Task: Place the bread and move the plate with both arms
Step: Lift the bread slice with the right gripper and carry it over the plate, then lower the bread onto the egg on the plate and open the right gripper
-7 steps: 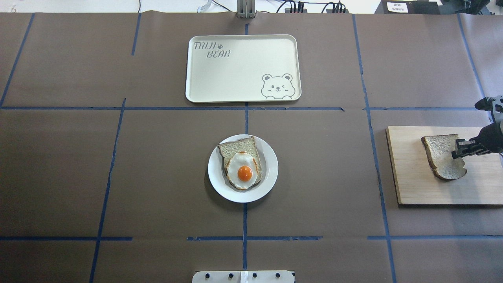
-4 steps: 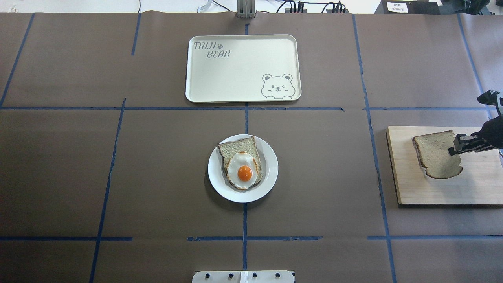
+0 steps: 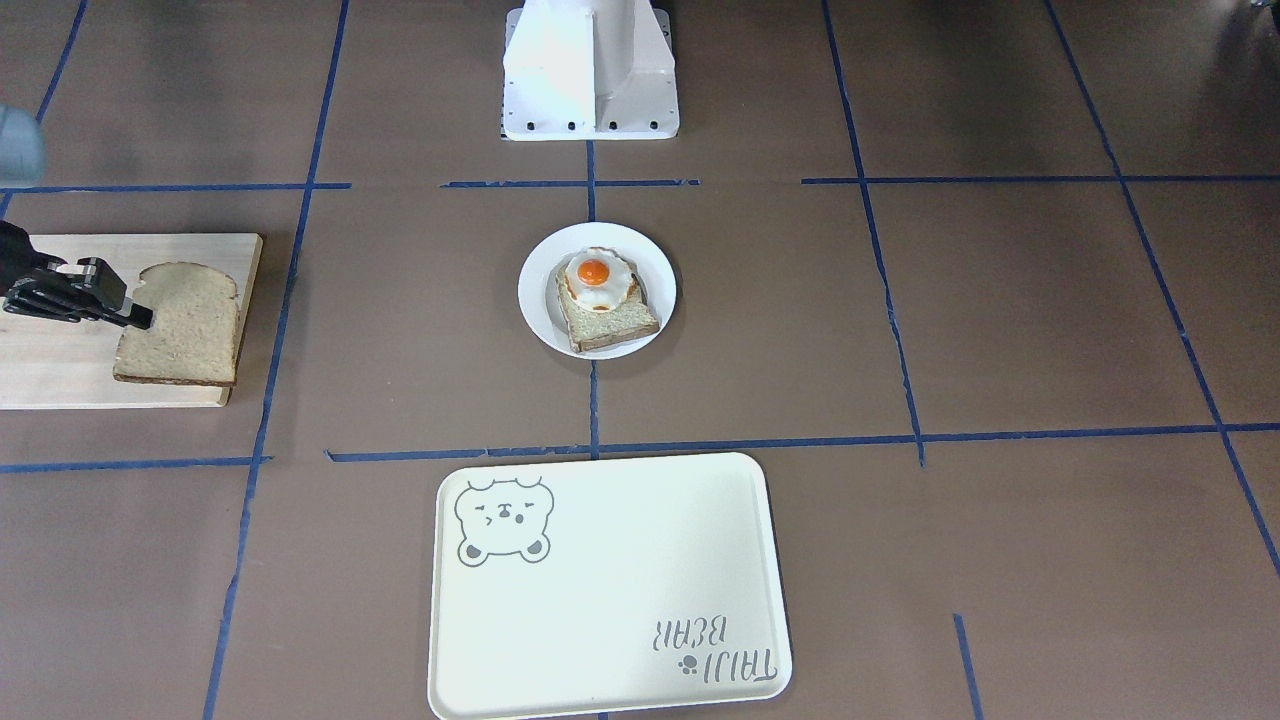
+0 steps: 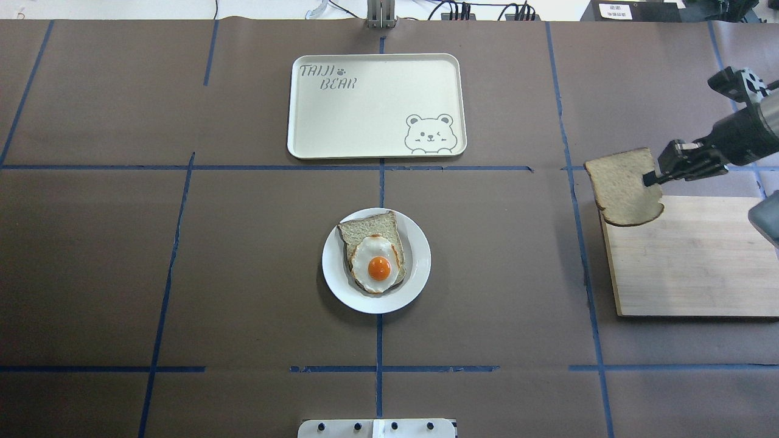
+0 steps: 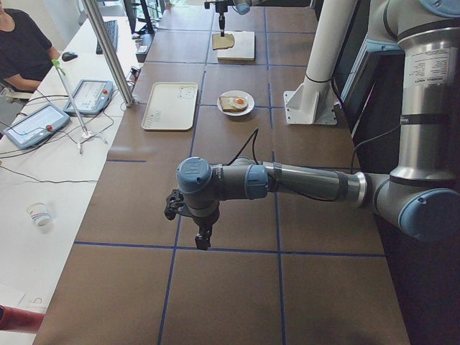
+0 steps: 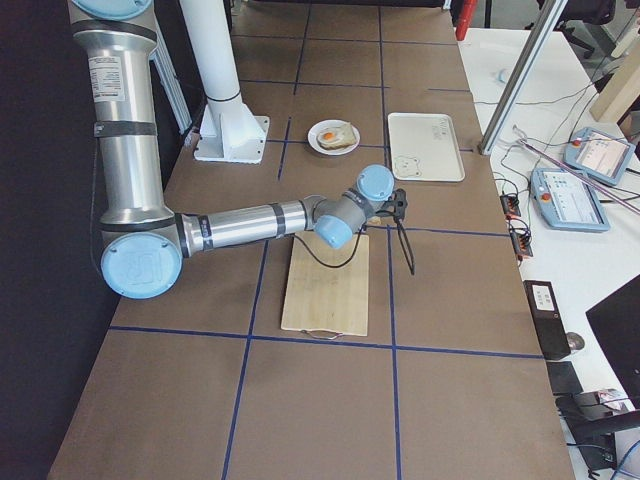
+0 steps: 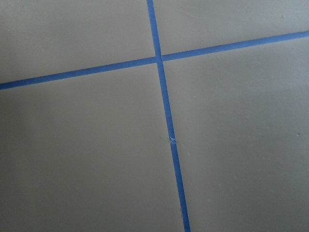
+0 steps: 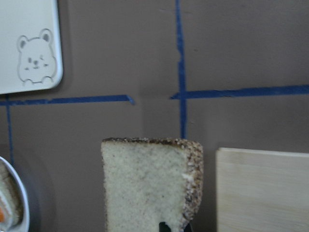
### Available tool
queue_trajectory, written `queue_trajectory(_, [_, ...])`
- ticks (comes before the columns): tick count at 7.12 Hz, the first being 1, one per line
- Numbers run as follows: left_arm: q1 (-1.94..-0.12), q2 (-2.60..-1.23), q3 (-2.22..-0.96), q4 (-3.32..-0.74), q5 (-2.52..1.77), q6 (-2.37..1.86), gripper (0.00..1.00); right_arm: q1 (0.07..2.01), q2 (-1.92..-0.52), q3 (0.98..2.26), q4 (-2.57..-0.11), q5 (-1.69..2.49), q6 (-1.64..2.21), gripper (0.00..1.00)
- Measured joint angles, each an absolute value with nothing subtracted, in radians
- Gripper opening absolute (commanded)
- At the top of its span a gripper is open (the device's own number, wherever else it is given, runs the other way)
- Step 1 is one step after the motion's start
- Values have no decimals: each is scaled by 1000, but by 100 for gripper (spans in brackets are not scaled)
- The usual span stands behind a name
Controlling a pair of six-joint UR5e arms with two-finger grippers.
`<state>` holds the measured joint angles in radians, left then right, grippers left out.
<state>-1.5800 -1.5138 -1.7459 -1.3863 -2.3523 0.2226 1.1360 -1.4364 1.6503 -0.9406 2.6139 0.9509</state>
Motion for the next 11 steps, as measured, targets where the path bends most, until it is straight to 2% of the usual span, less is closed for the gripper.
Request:
queue_trajectory(2, [-1580, -1513, -1744, -1384, -2353, 217, 100, 1085, -1275, 1650, -930, 2621, 1106, 0])
queue_trajectory(4, [-1580, -1514, -1744, -1386, -2353, 190, 100, 933, -1170, 1664, -806, 2456, 1368, 0])
queue_trajectory(6, [-1580, -1516, -1741, -1387, -2353, 181, 100, 741, -1128, 1668, -683, 2214, 1542, 0])
queue_trajectory(8, [-1580, -1516, -1734, -1387, -2354, 180, 100, 588, -1088, 1661, -664, 2000, 1589, 0])
queue_trajectory(11, [-1580, -1518, -1728, -1387, -2355, 179, 100, 491, -1065, 1609, -663, 1886, 1591, 0])
